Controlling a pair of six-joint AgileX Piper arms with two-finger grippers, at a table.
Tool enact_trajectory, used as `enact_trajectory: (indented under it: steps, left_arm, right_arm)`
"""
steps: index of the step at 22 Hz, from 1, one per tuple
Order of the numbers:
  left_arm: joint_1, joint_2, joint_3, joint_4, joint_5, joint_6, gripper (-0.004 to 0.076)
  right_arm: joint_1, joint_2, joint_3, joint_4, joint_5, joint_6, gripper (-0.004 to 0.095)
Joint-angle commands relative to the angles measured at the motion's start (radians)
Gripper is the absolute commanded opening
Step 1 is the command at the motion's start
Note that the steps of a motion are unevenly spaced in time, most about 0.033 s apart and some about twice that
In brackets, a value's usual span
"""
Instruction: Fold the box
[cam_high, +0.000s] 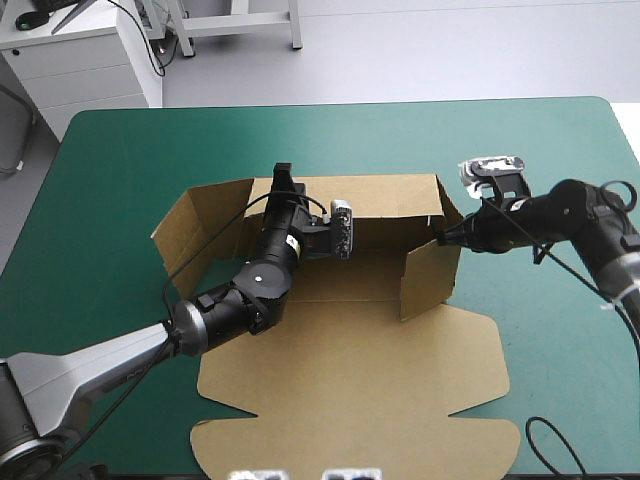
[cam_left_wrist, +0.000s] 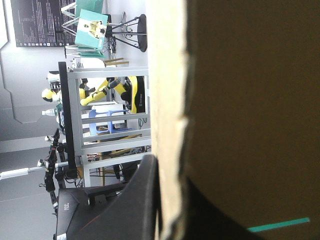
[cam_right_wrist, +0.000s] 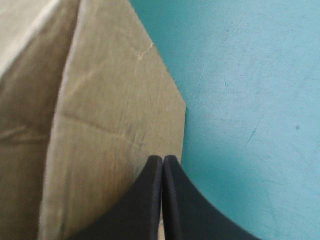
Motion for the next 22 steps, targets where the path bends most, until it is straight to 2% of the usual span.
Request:
enact_trajectory:
  steps: [1,4,7,11,12,14,22]
  left_arm:
    - [0.0,-0.037,-0.03,0.019,0.024,-0.017,-0.0007]
    - [0.0,-0.037,-0.03,0.019,0.019,-0.017,-0.0007]
    - [0.0,-0.037,-0.03,0.019,0.018,-0.017,-0.0007]
    - [0.0,-0.037,-0.03,0.019,0.018,-0.017,-0.0007]
    - [0.0,-0.037,-0.03,0.019,0.018,-0.017,-0.0007]
    - [0.0,-0.037,-0.03,0.019,0.018,-0.017,-0.0007]
    - [0.0,-0.037,-0.03,0.019,0.014,-0.017,-0.0007]
  right_arm:
    - [0.002,-0.12,0.087,0.072,-0.149,-0.123,-0.0014]
    - [0.002,-0.206,0.218,0.195,-0.283,-0.294,-0.0014]
    - [0.002,-0.215,0.268,0.267,-0.313,-0.391,0.0]
    - [0.002,-0.215,0.297,0.33,-0.312,-0.469,0.0216]
    - [0.002,-0.215,0.304,0.33,-0.305,-0.469,0.0351]
    - [0.002,-0.216,0.304,0.326,-0.276,-0.469,0.0458]
    - [0.002,-0.216,0.304,0.388,-0.175,-0.531,0.047]
